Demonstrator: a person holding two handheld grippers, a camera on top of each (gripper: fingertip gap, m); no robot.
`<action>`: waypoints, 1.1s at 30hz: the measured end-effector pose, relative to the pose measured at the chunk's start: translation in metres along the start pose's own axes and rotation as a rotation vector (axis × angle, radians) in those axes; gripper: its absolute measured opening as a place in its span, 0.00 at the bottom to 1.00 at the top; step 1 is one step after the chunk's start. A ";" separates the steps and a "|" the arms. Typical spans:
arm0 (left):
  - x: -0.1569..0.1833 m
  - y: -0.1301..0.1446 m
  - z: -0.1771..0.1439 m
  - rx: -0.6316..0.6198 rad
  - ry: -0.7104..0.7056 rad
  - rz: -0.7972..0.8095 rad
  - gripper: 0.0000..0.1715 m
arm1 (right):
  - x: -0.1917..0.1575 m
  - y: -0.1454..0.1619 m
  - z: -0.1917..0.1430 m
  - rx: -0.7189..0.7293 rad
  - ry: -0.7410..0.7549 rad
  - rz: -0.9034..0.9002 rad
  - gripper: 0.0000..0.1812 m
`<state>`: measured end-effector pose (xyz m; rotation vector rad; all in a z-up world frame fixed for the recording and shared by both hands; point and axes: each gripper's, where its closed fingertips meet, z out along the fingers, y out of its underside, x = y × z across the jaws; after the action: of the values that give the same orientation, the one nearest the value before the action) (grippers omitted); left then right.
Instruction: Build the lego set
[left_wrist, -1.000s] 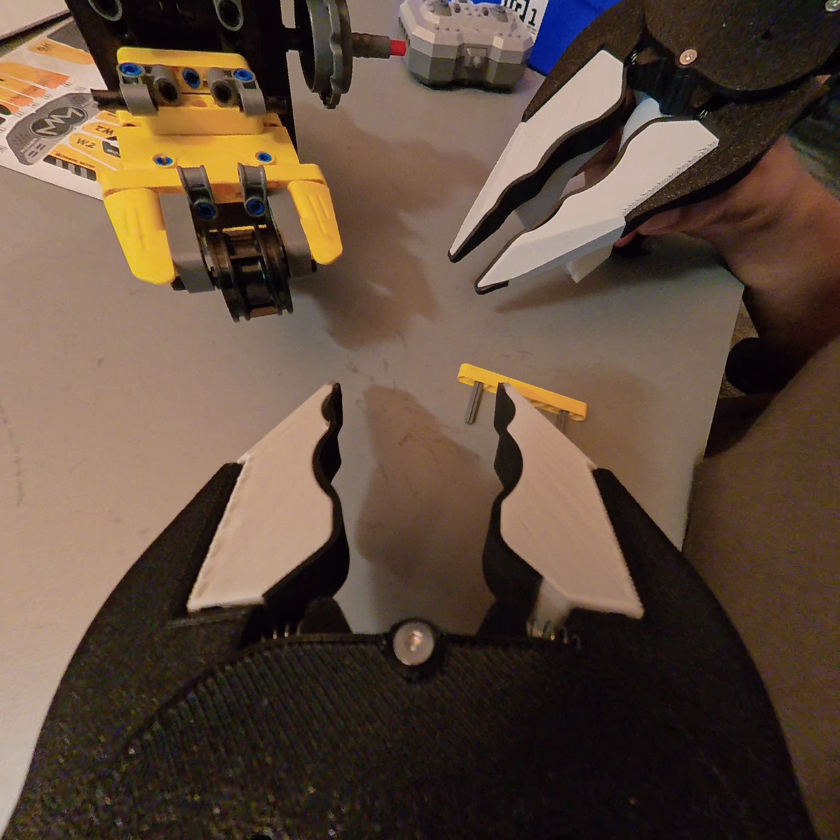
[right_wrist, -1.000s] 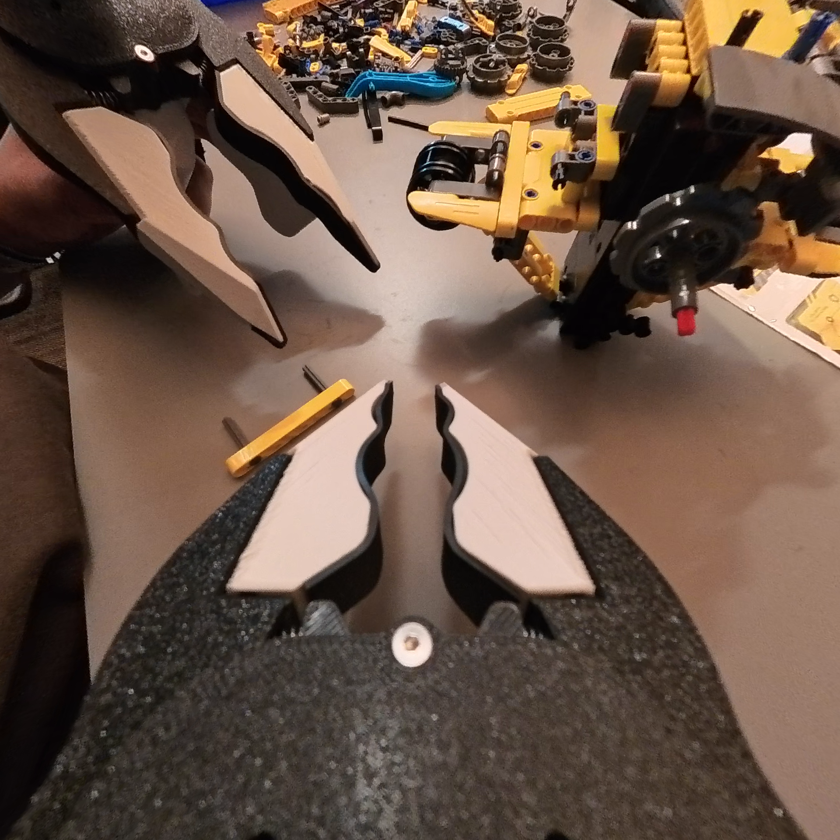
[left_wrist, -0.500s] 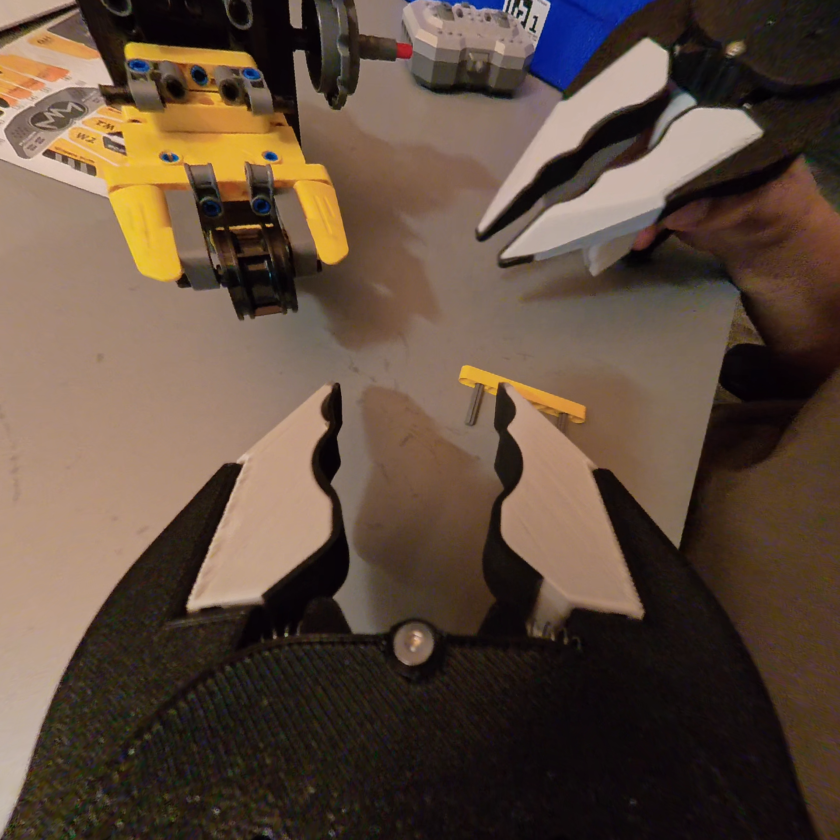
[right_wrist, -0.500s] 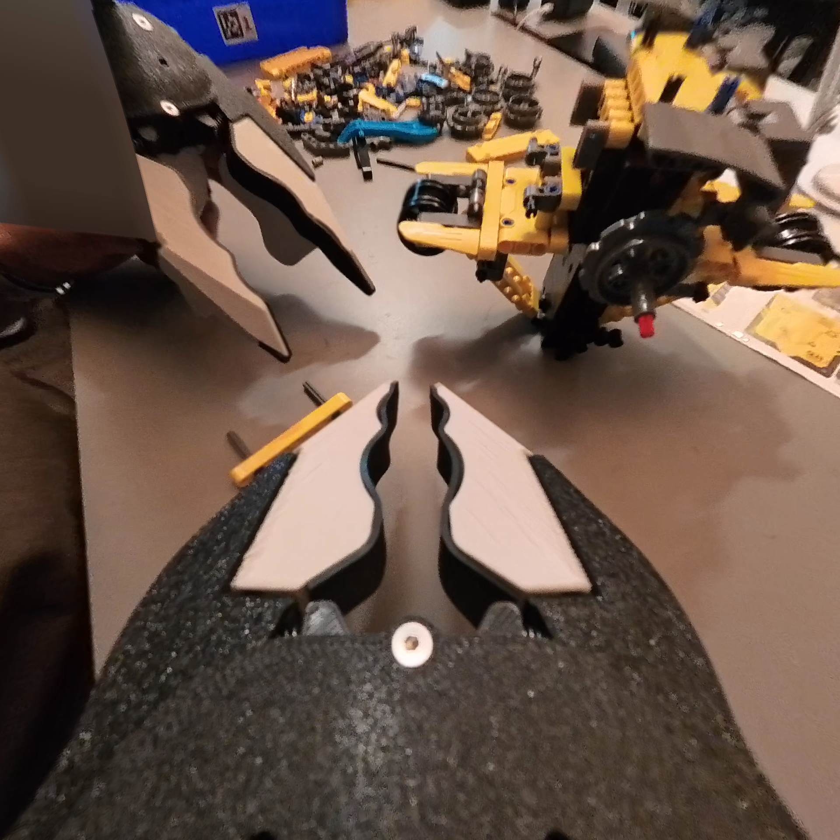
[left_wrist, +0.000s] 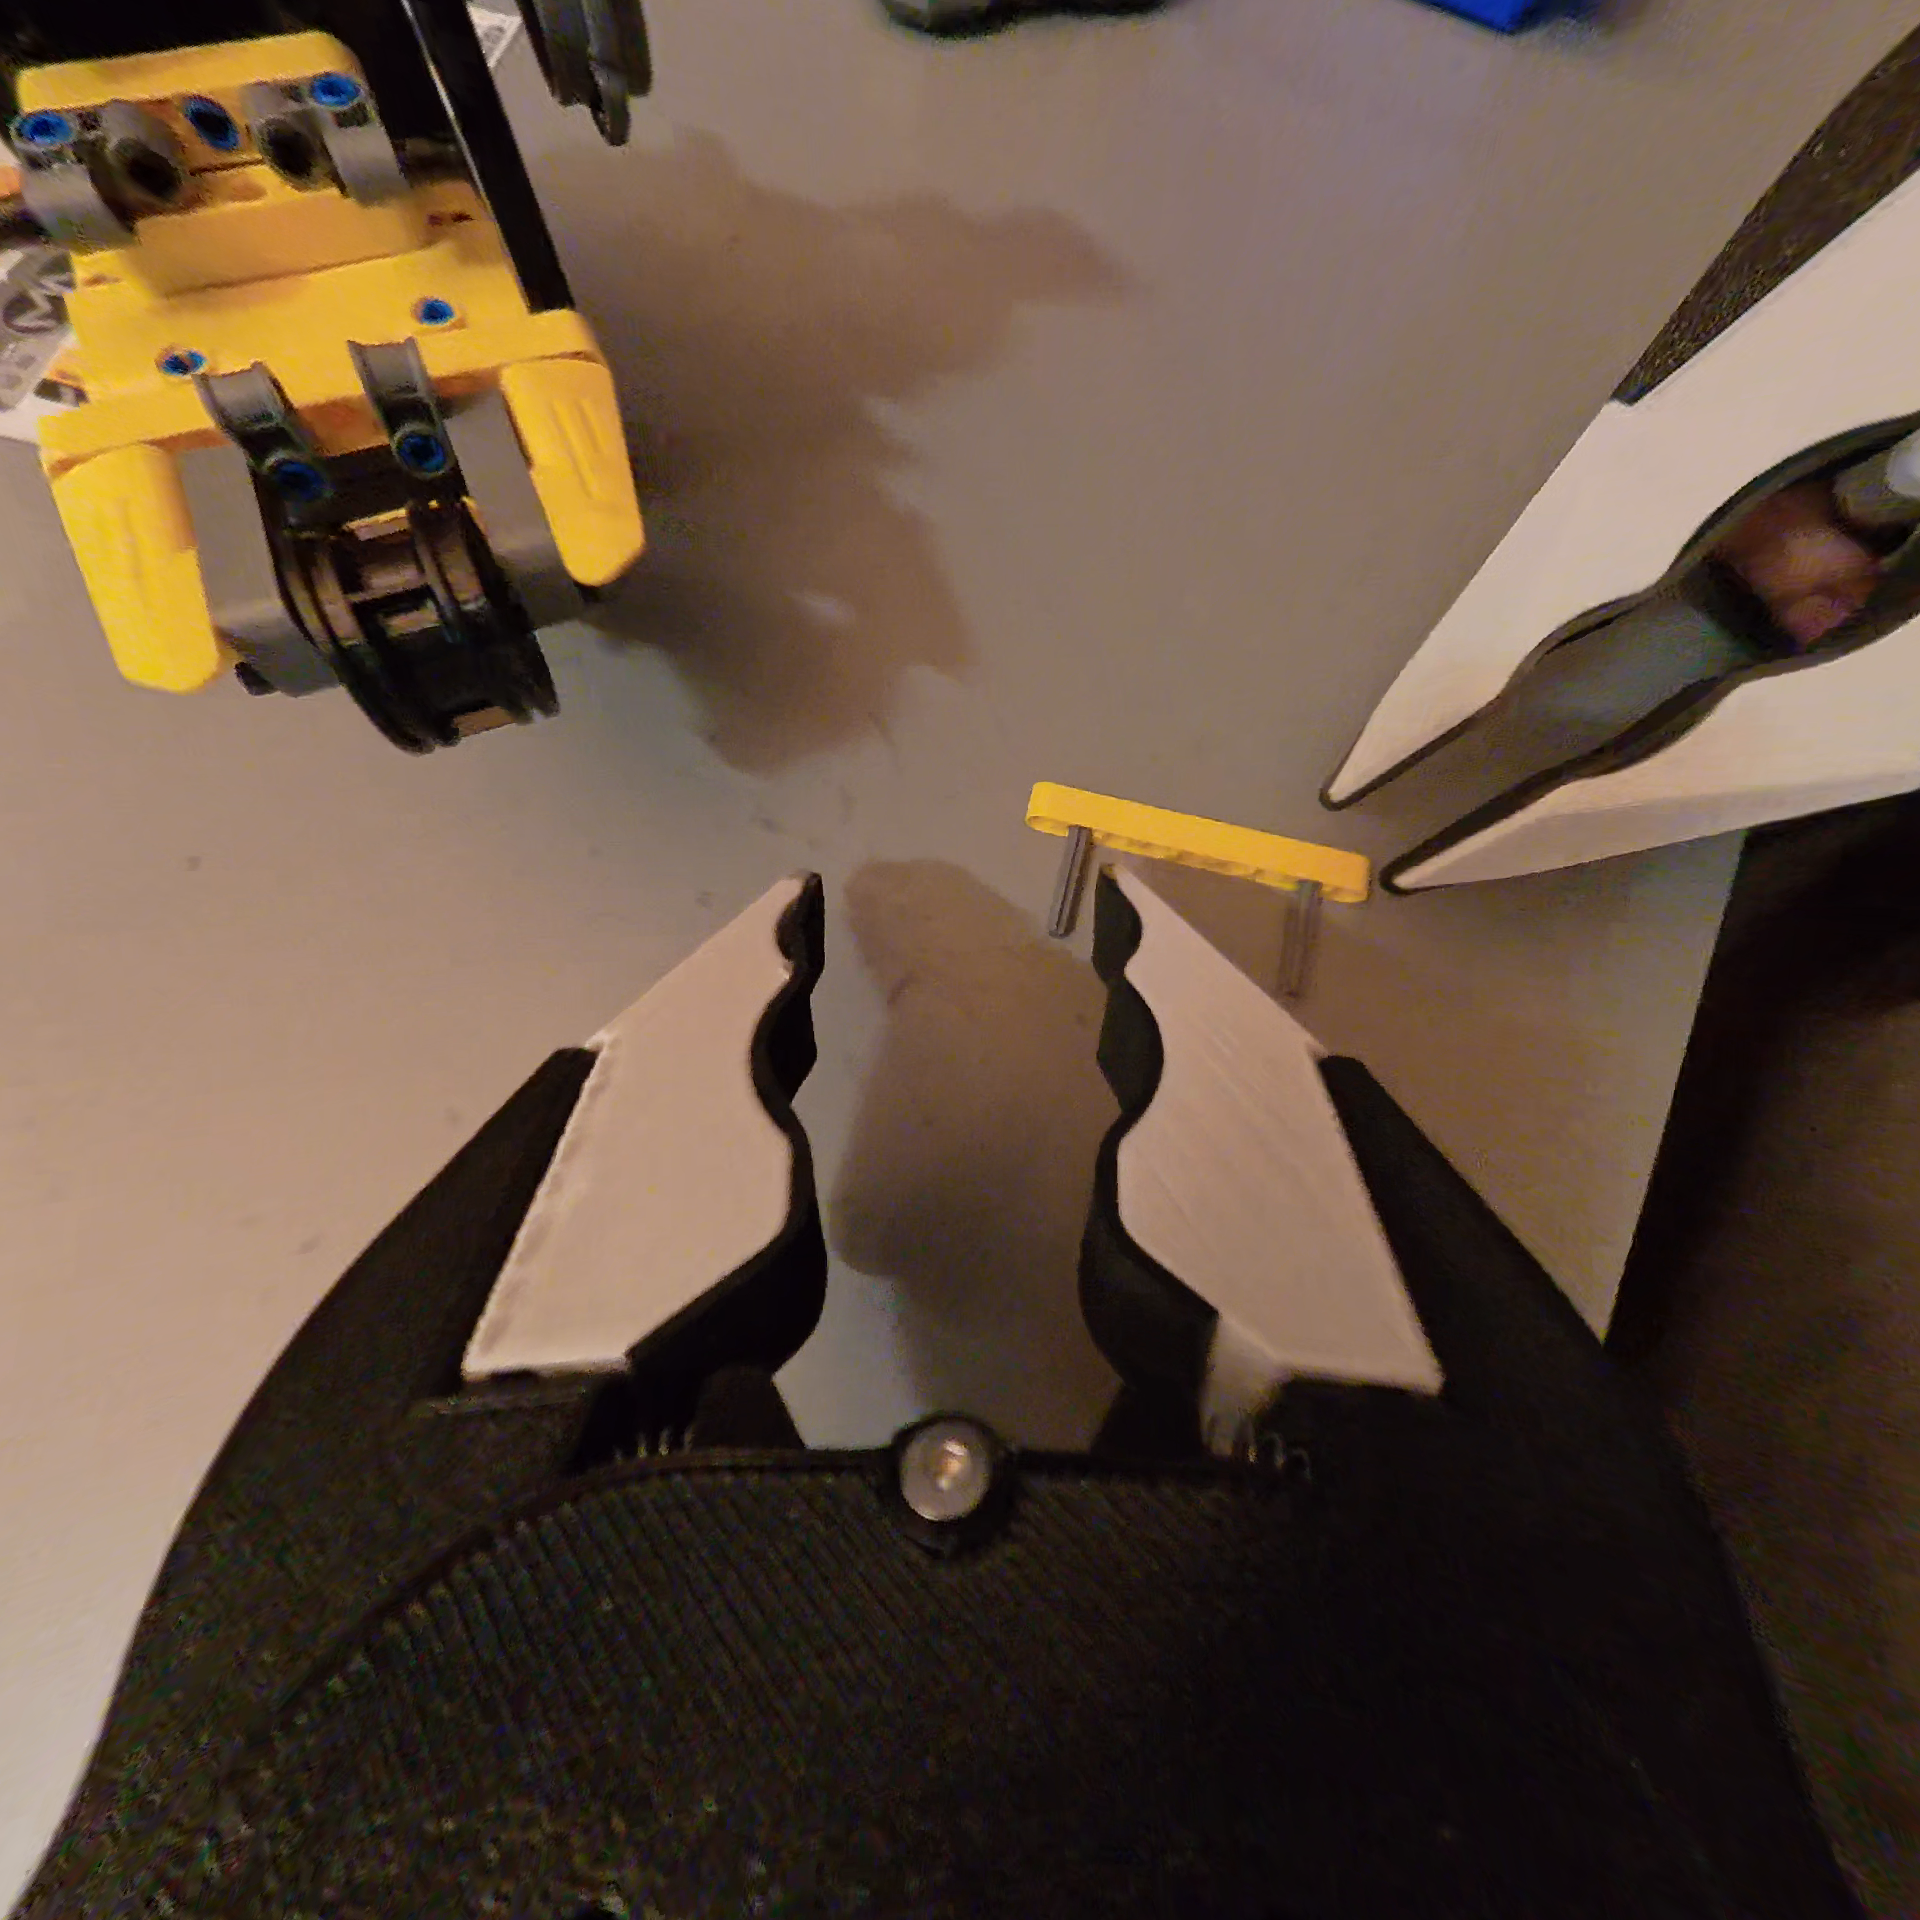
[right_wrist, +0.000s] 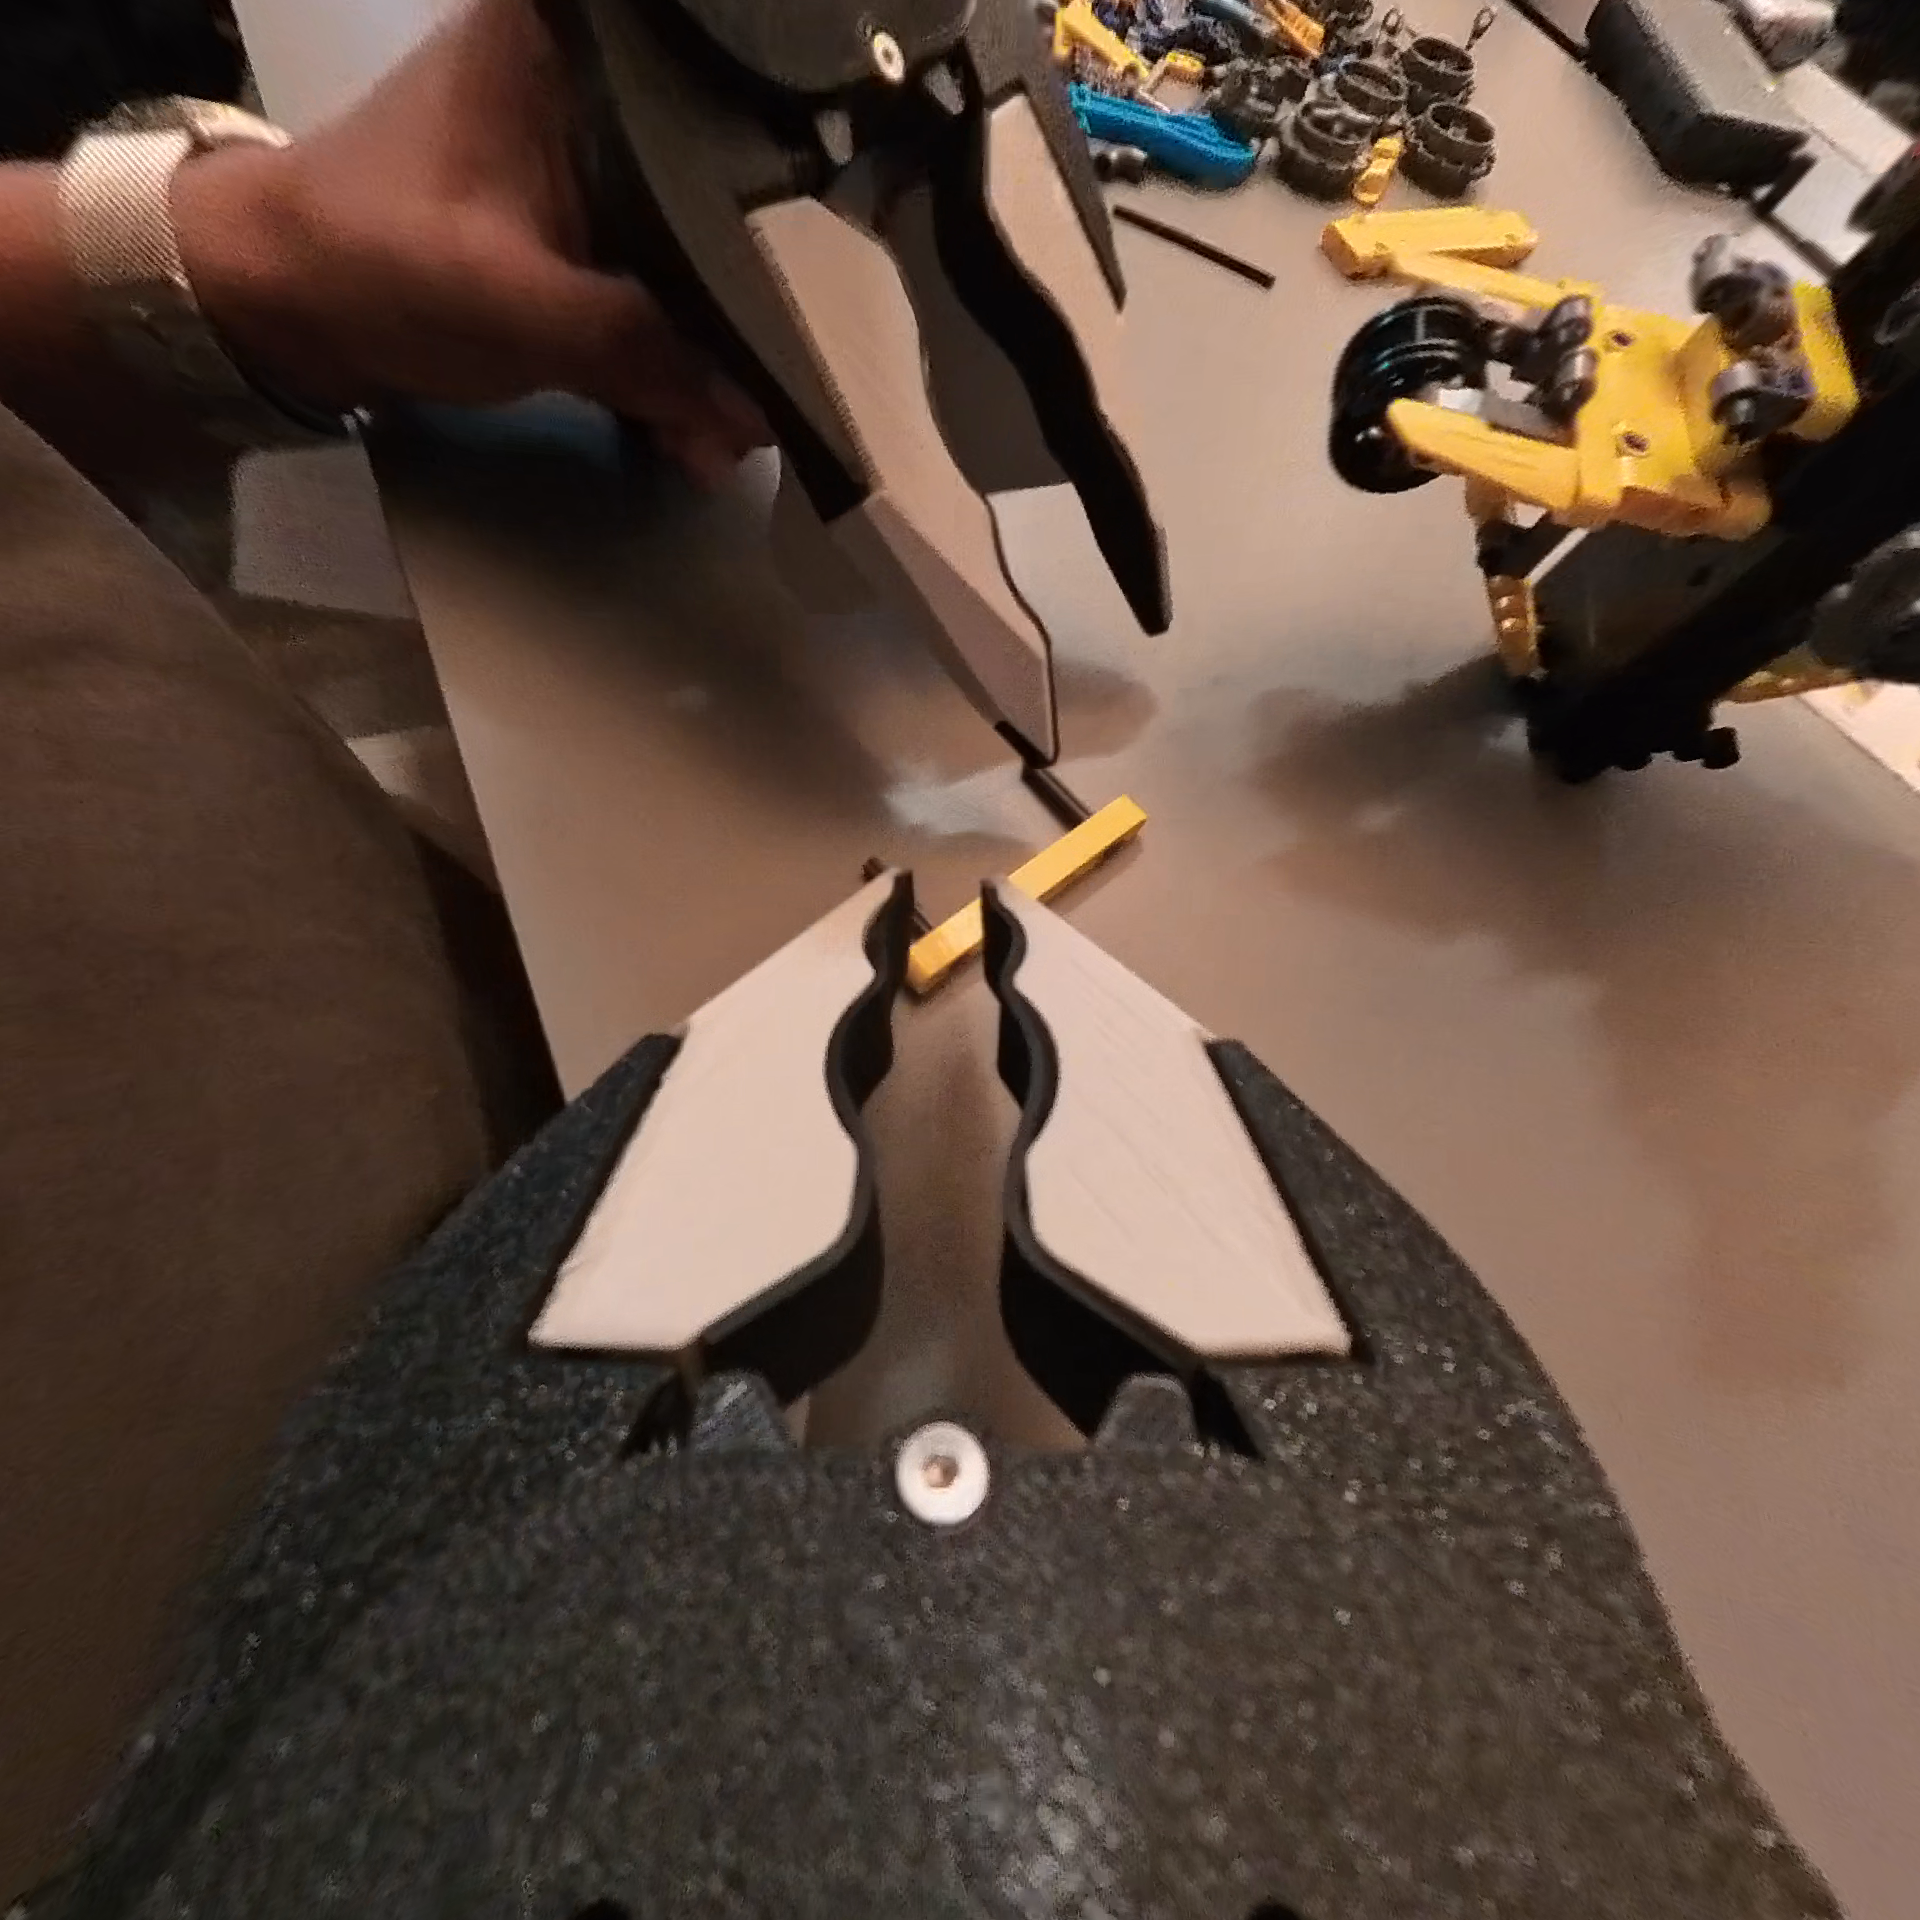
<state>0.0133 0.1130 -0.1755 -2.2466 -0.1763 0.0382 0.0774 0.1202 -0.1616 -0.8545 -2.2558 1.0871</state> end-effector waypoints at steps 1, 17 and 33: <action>0.000 0.001 0.000 -0.004 -0.010 0.011 0.29 | 0.000 0.000 0.001 -0.004 0.012 -0.016 0.07; 0.001 -0.004 -0.004 0.037 0.074 -0.072 0.30 | -0.005 -0.011 -0.007 0.091 -0.152 0.093 0.02; 0.005 -0.001 -0.005 0.025 0.088 -0.089 0.29 | -0.012 -0.019 -0.002 0.115 -0.138 -0.005 0.08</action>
<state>0.0181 0.1107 -0.1713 -2.2082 -0.2270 -0.1060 0.0804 0.1035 -0.1473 -0.7476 -2.2784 1.2964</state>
